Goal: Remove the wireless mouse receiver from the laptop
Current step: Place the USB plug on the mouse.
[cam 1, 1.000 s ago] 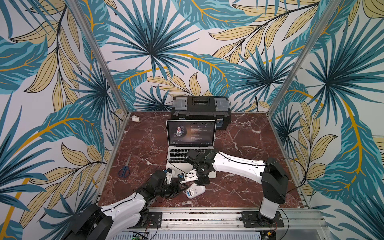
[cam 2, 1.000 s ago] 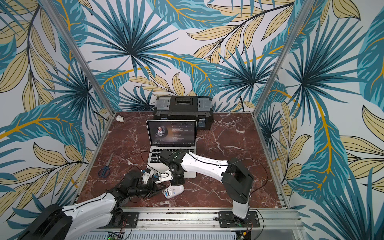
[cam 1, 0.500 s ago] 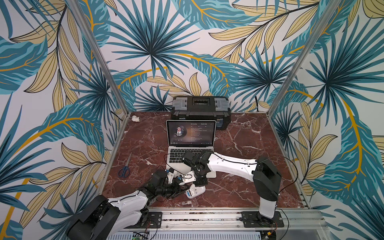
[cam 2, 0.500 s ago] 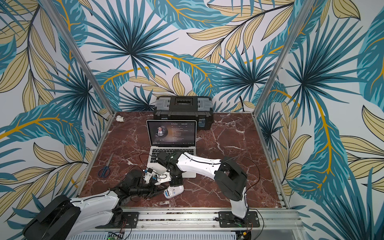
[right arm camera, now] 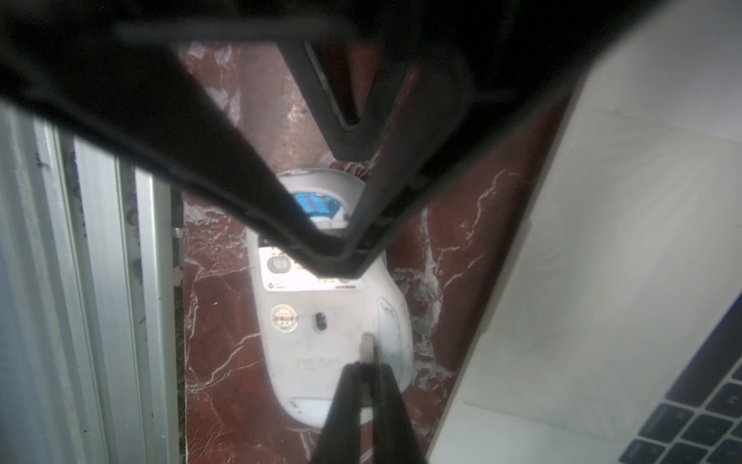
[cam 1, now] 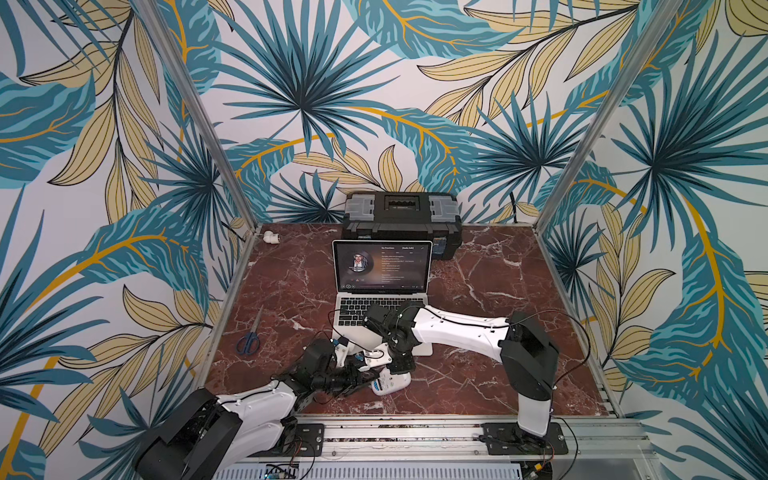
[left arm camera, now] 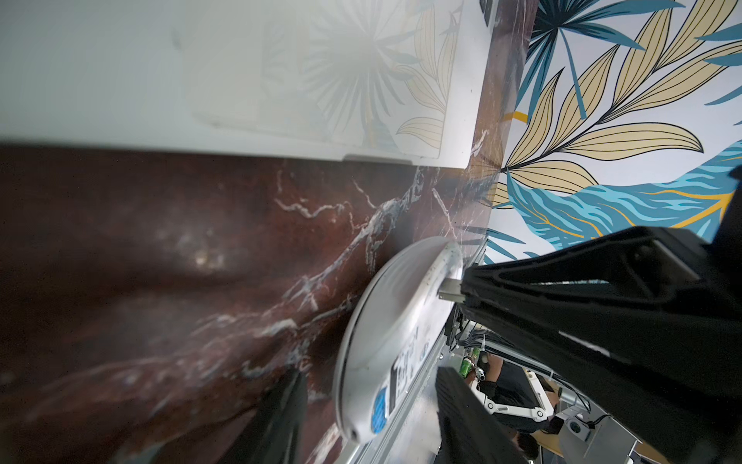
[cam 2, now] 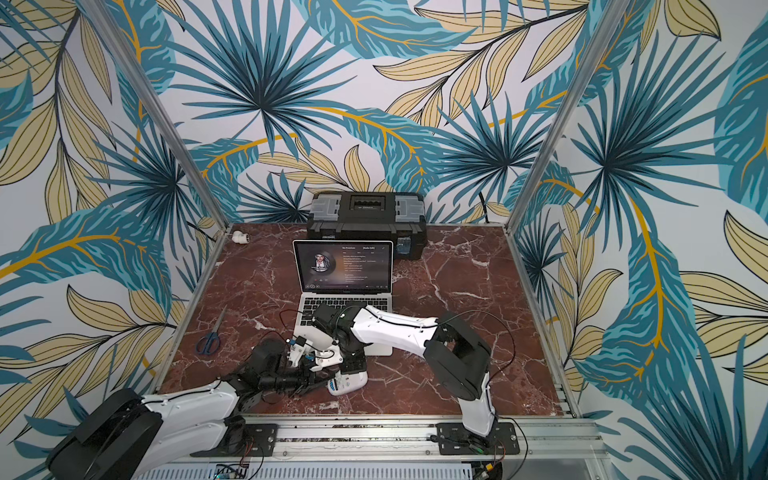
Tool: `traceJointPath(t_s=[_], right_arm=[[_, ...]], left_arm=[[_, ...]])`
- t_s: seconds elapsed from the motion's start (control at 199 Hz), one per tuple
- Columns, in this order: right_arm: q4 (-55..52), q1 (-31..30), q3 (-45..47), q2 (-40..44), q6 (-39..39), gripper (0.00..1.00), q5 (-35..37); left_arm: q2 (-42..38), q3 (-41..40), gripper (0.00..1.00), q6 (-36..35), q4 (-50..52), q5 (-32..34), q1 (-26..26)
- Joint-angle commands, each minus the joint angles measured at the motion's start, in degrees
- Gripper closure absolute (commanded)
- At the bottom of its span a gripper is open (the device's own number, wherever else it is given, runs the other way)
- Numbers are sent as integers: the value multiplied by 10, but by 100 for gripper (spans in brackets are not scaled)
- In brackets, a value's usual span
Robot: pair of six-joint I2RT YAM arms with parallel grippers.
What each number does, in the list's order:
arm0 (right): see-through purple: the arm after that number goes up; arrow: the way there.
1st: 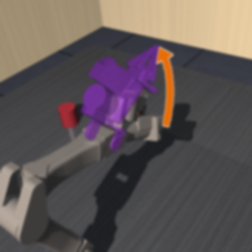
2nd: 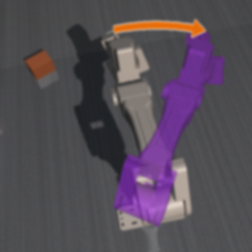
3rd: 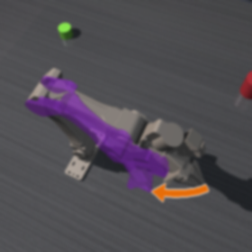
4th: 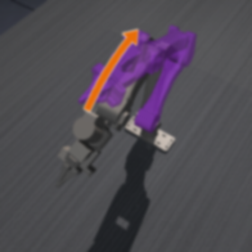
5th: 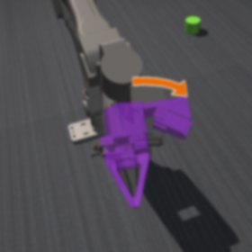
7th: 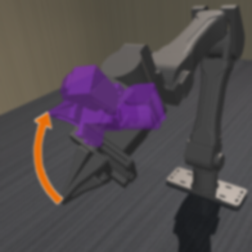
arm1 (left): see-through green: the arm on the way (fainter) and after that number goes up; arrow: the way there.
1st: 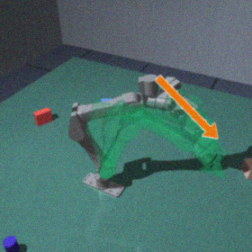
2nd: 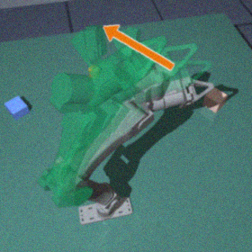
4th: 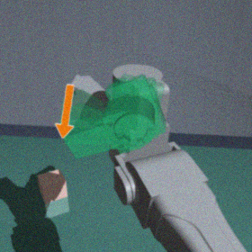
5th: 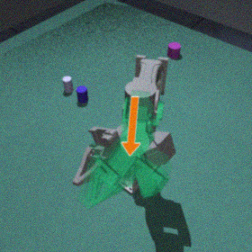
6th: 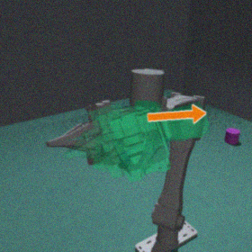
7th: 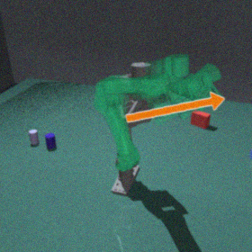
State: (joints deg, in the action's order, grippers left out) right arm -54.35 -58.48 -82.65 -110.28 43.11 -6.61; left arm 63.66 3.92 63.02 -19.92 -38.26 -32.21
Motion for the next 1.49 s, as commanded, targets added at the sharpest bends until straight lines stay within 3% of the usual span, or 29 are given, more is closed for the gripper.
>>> traceJointPath(t_s=[0.0,0.582,0.802,1.098,1.223,1.489], right_arm=[[-17,2,12,8,-9,100,7],[-19,6,30,6,-37,100,14],[-6,7,35,-1,-43,100,20],[12,9,45,6,-52,100,22],[22,10,55,12,-57,100,18],[46,15,72,24,-68,100,3]], left_arm=[[8,-3,44,-16,50,20,-2],[-39,18,46,-22,81,21,-2],[-56,-9,41,12,-17,16,-2],[81,7,39,28,-185,-12,-29],[150,24,47,23,-246,0,-54],[267,45,49,33,-372,7,-70]])
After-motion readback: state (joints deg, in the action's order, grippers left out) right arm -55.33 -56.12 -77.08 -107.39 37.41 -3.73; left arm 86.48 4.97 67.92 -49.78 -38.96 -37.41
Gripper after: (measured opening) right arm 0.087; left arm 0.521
